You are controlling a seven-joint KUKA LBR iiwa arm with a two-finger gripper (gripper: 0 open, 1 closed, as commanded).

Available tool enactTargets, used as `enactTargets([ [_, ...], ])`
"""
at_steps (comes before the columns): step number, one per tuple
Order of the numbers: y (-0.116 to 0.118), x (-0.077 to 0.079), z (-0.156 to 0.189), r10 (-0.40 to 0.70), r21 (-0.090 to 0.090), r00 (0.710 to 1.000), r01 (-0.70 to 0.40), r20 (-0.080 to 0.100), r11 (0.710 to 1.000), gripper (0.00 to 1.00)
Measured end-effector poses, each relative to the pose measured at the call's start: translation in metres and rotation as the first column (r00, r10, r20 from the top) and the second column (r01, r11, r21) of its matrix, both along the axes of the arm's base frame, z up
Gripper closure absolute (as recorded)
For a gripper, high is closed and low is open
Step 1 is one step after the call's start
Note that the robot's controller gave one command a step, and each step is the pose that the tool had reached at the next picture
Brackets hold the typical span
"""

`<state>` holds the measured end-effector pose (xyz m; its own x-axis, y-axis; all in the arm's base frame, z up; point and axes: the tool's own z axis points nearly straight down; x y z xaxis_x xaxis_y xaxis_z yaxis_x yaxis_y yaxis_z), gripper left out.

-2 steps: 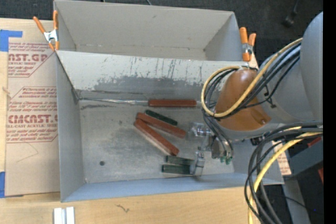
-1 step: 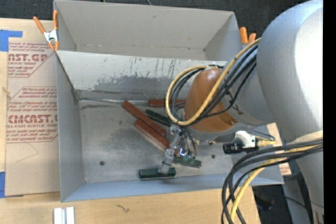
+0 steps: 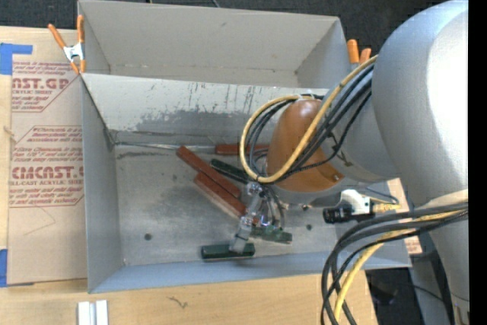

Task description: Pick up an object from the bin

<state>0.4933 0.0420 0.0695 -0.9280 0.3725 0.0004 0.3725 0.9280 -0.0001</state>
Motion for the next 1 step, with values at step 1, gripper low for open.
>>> enactTargets([
  [1, 0.0003, -0.0001, -0.0001, 0.001, 0.0, 1.0, -0.001, 0.0, 1.0, 0.0],
])
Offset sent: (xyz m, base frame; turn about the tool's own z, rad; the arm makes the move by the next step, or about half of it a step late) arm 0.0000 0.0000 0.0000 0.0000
